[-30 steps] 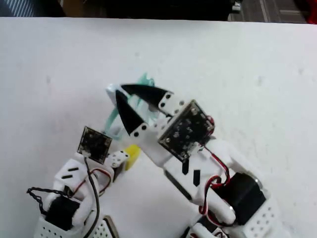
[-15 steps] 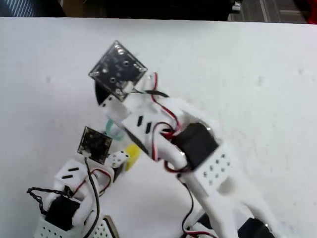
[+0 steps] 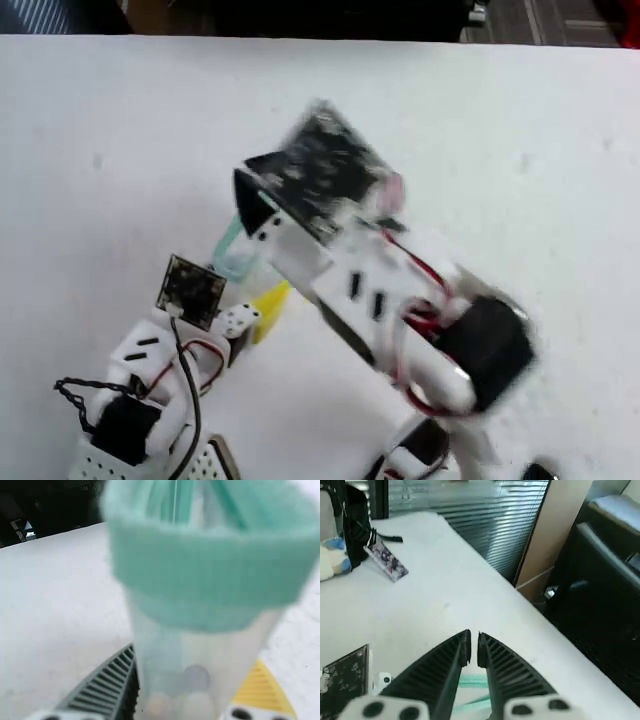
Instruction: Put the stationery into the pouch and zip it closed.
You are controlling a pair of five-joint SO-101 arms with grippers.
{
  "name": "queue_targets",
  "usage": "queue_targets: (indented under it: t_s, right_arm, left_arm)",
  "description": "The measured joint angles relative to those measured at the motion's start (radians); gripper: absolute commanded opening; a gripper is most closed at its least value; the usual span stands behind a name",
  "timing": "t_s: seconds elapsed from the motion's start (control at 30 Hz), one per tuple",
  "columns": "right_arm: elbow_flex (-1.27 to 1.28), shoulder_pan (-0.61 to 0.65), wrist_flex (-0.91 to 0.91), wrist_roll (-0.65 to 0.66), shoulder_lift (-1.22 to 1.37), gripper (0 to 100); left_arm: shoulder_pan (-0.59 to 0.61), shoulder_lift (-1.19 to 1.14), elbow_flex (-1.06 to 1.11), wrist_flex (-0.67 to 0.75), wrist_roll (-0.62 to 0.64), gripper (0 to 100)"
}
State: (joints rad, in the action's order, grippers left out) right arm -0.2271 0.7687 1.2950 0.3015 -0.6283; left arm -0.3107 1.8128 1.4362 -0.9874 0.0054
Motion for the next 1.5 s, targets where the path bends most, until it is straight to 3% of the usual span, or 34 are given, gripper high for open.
queue_targets:
  t_s: [0.13,0.3,0.4,0.57,0.9,1.1,1.23,1.4,1.5]
  right_arm:
    - [-0.055,-0.031,0.114,-0.14,0.035,12.1]
    - [-0.055,-0.054,0.261,-0.422,0.158,31.7]
    - [-0.055,-0.028,0.319,-0.578,0.181,37.4]
    - [-0.055,0.058,0.356,-0.634,0.183,35.1]
    - [-0.055,0.06,0.341,-0.64,0.233,32.2]
    - [-0.075,0.054,0.382,-0.644,0.347,1.2]
    - [-0.077,0.008,0.384,-0.644,0.351,1.8]
    - [-0.075,-0.081,0.374,-0.637,0.362,1.7]
    - [-0.074,-0.135,0.339,-0.537,0.364,1.7]
  left_arm:
    - [0.0,0.0,0.0,0.0,0.0,26]
    - [-0.052,0.0,0.0,0.0,0.0,26]
    - [-0.06,0.0,0.0,0.0,0.0,26]
    - [-0.066,0.0,0.0,0.0,0.0,26]
    - [-0.066,0.0,0.011,0.0,0.0,26]
    - [-0.069,0.0,0.011,0.0,0.0,26]
    - [-0.069,0.0,0.011,-0.006,0.0,31]
    - [-0.069,-0.002,-0.087,-0.14,-0.028,32]
    - [-0.069,0.0,-0.152,-0.201,-0.031,32]
